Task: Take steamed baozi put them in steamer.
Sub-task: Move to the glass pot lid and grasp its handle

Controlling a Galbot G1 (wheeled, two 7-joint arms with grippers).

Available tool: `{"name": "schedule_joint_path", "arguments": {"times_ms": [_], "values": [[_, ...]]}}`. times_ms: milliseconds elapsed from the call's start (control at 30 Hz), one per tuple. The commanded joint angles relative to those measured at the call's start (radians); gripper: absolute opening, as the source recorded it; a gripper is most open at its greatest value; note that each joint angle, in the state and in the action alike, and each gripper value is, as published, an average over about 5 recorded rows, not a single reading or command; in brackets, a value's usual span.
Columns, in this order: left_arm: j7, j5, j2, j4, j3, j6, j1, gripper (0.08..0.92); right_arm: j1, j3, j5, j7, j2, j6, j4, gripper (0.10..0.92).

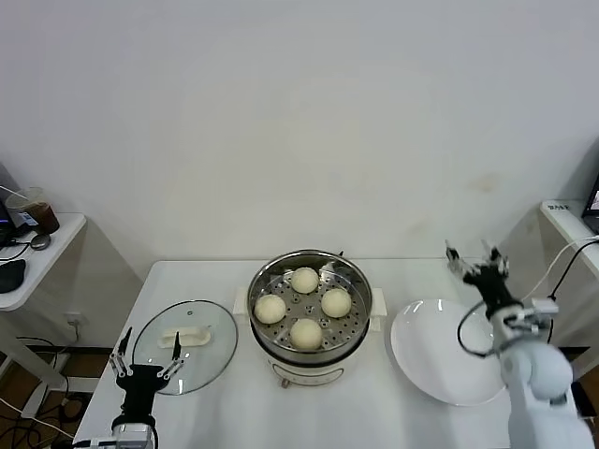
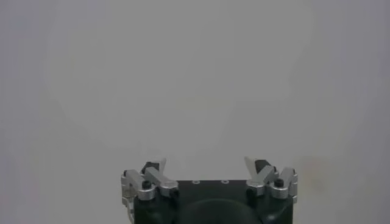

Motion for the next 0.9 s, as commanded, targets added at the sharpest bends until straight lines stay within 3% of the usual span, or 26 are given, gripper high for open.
{"name": "schedule_joint_path", "arguments": {"times_ms": [33,133,233,300,400,500,900], "values": [[-0.232,0.806,0.132,0.133,0.0,-0.05,-0.074,0.823,-0.29,0.107,-0.068,0.079,0.146,0.044,0.081,0.823],[-0.296,0.962,0.23,0.176,0.04,-0.033,-0.051,0.823,-0.299,0.098,-0.079,0.08,0.149,0.054,0.076,0.823],[-0.21,0.998,0.338,0.147,0.097,0.078,0.006,0.823,-0.3,0.088,-0.085,0.08,0.16,0.055,0.078,0.823],[-0.182,1.024,0.368,0.155,0.12,0.111,0.01,0.823,-0.299,0.079,-0.094,0.081,0.168,0.059,0.076,0.823],[-0.223,1.032,0.354,0.222,0.125,0.075,-0.037,0.823,-0.298,0.064,-0.106,0.082,0.177,0.064,0.071,0.823],[-0.25,0.969,0.324,0.267,0.131,0.127,-0.087,0.823,-0.299,0.056,-0.111,0.083,0.184,0.059,0.073,0.823],[-0.188,0.959,0.256,0.354,0.179,0.186,-0.172,0.823,-0.291,0.032,-0.114,0.085,0.189,0.043,0.064,0.823]]}}
